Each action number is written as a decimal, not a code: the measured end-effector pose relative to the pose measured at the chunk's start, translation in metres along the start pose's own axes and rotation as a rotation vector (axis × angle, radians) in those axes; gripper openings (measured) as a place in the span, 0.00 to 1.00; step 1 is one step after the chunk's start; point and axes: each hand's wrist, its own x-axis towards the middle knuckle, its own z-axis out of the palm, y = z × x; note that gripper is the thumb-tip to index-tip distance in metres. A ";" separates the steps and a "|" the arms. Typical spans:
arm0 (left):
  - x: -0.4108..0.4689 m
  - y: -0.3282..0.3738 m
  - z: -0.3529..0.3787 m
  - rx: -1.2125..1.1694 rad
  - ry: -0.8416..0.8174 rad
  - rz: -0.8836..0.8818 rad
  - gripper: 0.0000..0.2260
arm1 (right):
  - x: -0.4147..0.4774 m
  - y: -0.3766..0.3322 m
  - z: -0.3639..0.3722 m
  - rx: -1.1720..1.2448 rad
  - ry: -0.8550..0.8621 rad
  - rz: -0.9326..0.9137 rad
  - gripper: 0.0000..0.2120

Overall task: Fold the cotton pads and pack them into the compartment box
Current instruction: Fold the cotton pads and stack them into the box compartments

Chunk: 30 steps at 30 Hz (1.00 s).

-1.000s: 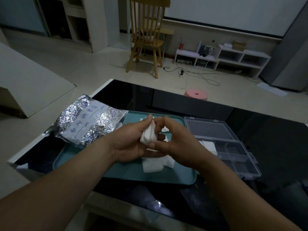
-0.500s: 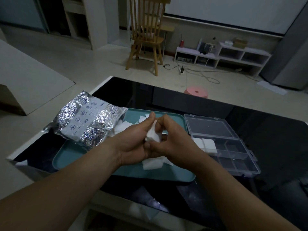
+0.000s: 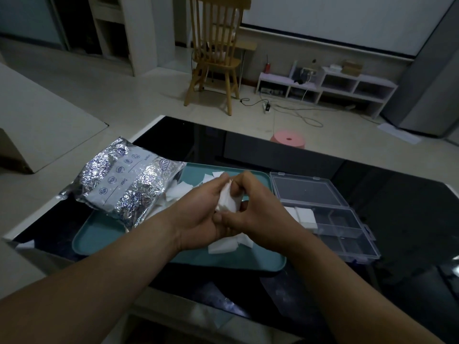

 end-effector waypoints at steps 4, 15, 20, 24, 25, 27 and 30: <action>0.004 0.001 -0.001 -0.074 -0.014 -0.014 0.19 | -0.002 -0.003 -0.003 -0.015 0.046 0.005 0.19; 0.007 -0.006 0.018 0.121 0.232 0.221 0.13 | -0.011 0.000 -0.017 0.160 0.219 0.259 0.08; 0.013 -0.013 0.029 0.228 0.349 0.262 0.13 | -0.011 0.004 -0.019 0.183 0.245 0.305 0.07; 0.023 -0.017 0.041 0.445 0.462 0.332 0.12 | -0.014 0.006 -0.024 0.171 0.275 0.335 0.10; 0.025 -0.019 0.045 0.500 0.466 0.336 0.12 | -0.016 0.008 -0.025 0.127 0.281 0.338 0.09; 0.032 -0.026 0.052 0.611 0.486 0.341 0.13 | -0.020 0.012 -0.028 0.097 0.304 0.361 0.08; 0.049 -0.037 0.063 0.756 0.482 0.378 0.13 | -0.027 0.023 -0.044 0.158 0.329 0.403 0.07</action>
